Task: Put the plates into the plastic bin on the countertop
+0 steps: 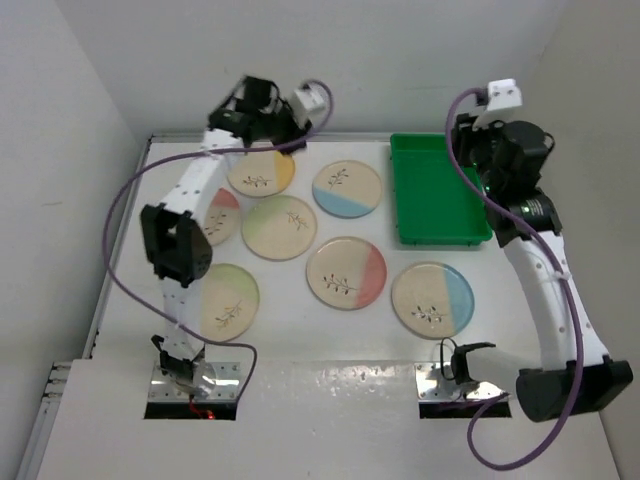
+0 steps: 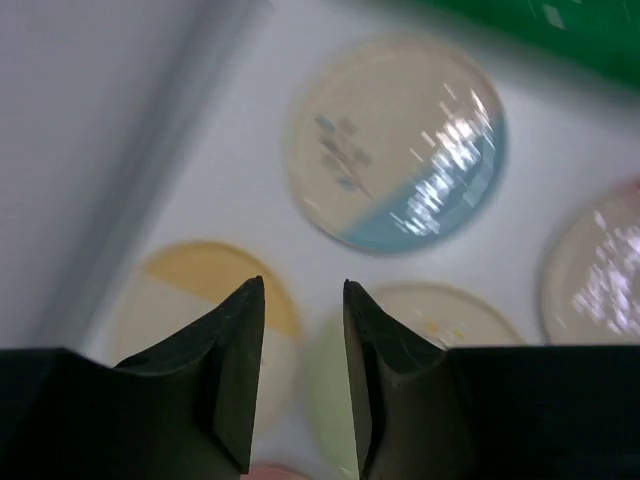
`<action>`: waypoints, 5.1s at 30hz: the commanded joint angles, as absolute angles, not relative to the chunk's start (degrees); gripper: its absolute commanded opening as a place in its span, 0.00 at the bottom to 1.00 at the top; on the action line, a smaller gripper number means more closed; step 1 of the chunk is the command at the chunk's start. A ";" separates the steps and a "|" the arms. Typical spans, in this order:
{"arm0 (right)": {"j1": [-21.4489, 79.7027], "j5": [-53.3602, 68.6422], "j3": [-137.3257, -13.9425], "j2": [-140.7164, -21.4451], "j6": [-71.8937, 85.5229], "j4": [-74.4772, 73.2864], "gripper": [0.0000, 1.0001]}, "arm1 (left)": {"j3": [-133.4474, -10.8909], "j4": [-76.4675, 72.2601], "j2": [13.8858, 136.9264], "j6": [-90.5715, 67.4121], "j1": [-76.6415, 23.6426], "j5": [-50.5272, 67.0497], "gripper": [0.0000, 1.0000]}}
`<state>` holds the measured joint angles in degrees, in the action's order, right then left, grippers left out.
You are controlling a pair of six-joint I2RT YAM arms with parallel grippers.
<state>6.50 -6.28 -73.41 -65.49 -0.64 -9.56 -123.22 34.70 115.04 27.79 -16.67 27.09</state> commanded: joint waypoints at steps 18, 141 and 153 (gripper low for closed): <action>21.45 -4.39 -58.19 -73.39 13.27 -24.87 0.77 | -108.47 44.56 133.86 18.02 -33.31 18.82 0.55; 12.82 -0.26 -62.32 -81.83 23.12 -15.64 0.88 | -97.05 34.27 125.94 6.33 -8.79 12.20 0.48; 17.13 22.83 -69.42 -95.42 17.06 -20.47 0.89 | -92.02 36.56 126.13 10.19 -9.32 25.22 0.00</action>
<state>15.14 13.37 -65.06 -90.17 20.56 -18.90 -93.97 31.70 124.60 7.86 -7.57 19.22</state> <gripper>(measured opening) 0.886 0.009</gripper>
